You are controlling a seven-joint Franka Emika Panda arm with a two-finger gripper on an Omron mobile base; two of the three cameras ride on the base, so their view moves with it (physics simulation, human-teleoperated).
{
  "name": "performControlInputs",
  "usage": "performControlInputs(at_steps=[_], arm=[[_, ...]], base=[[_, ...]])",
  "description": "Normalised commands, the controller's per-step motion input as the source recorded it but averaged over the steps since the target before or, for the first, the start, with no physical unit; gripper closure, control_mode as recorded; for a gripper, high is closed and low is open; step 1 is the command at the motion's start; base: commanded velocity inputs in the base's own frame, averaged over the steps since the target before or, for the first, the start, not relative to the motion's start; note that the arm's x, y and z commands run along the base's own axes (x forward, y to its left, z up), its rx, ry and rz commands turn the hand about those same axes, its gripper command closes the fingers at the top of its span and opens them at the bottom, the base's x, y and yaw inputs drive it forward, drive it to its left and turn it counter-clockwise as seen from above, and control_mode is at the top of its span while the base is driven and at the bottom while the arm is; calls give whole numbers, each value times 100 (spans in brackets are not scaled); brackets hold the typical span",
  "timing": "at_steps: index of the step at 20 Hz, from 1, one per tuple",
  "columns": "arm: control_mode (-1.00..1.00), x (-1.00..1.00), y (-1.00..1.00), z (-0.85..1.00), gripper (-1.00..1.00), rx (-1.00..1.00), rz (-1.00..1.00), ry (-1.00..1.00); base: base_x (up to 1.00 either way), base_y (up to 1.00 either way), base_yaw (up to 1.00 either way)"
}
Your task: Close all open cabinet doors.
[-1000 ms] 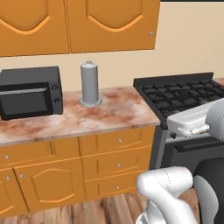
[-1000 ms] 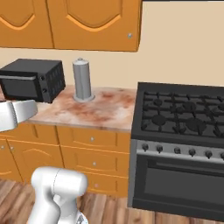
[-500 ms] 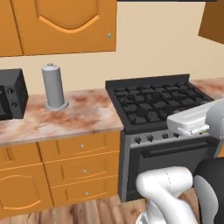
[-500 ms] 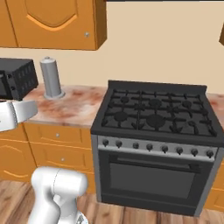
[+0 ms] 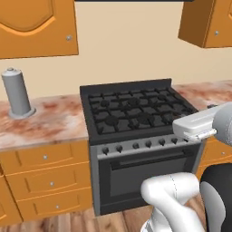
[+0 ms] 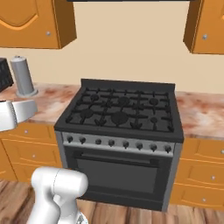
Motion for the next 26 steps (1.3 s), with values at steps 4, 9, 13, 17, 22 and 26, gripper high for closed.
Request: performControlInputs(at_steps=[4,9,13,17,22,26], arm=[[100,0,0,0,-100,0,0,0],[100,0,0,0,-100,0,0,0],[100,0,0,0,-100,0,0,0],[100,0,0,0,-100,0,0,0],[100,0,0,0,-100,0,0,0],[100,0,0,0,-100,0,0,0]], base=[[-5,-83,-5],[0,-74,-13],[0,-63,-21],[0,-59,-28],[3,-60,-31],[7,-61,-32]])
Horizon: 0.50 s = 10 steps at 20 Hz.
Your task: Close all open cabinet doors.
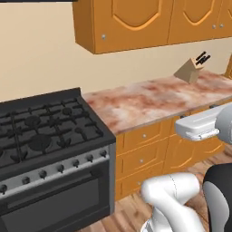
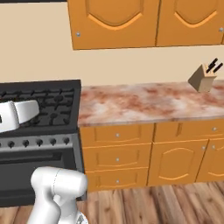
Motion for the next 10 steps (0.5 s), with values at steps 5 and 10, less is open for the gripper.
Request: performControlInputs(at_steps=[5,10], arm=[[100,0,0,0,-100,0,0,0],[100,0,0,0,-100,0,0,0]], base=[[10,-65,-33],[14,-67,-32]])
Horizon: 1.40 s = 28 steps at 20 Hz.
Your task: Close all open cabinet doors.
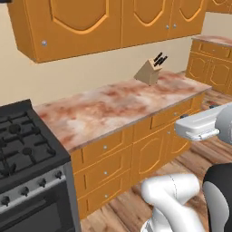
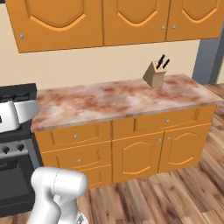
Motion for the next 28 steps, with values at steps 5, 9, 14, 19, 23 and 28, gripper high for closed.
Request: performControlInputs(at_steps=[5,9,14,19,23,28], arm=[[100,0,0,0,-100,0,0,0],[100,0,0,0,-100,0,0,0],[100,0,0,0,-100,0,0,0],[100,0,0,0,-100,0,0,0],[100,0,0,0,-100,0,0,0],[100,0,0,0,-100,0,0,0]], base=[[22,-64,-34],[28,-62,-35],[32,-63,-35],[37,-58,-34],[49,-50,-32],[62,-44,-28]])
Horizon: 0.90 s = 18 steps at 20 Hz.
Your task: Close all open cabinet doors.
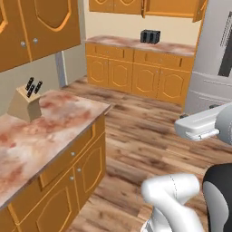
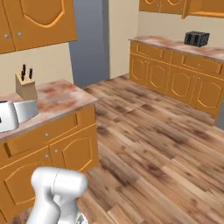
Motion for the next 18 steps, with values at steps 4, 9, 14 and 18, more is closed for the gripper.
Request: performControlInputs(at_steps=[4,9,14,18], arm=[[100,0,0,0,-100,0,0,0],[100,0,0,0,-100,0,0,0],[100,0,0,0,-100,0,0,0],[100,0,0,0,-100,0,0,0]], base=[[78,-39,-23],[86,-39,-19],[95,-32,-15],[100,-17,-7]])
